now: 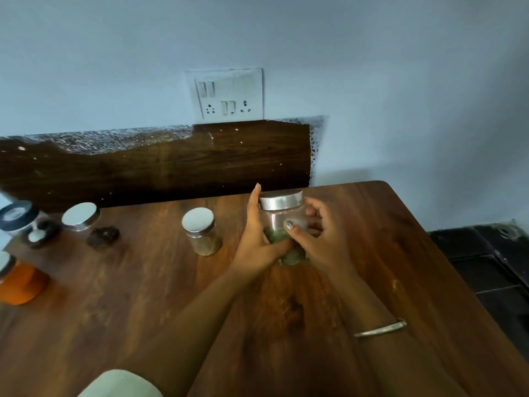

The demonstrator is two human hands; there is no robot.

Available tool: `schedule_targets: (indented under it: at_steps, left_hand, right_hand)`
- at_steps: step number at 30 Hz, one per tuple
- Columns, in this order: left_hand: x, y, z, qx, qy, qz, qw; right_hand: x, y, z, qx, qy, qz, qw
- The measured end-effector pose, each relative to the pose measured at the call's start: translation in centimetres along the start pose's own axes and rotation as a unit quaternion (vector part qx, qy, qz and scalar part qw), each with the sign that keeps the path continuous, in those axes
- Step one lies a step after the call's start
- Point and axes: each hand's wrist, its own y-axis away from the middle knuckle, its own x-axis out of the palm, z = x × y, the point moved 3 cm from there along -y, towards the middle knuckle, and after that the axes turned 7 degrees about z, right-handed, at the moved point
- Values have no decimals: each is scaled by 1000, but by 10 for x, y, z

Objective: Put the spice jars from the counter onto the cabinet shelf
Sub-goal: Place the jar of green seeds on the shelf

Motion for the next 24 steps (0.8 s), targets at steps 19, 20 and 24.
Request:
schedule_targets:
  at_steps: [19, 20, 24]
  left_hand:
    - [-100, 58, -48, -18, 81, -3, 997]
    - [-104, 58, -51, -19, 99, -14, 995]
    - [-110, 60, -62, -13, 162, -21, 986]
  right_hand:
    - [107, 13, 78, -52, -99, 83, 990]
    - [106, 14, 80, -54, -113, 89, 988]
    - [105, 12, 84, -33, -128, 171, 976]
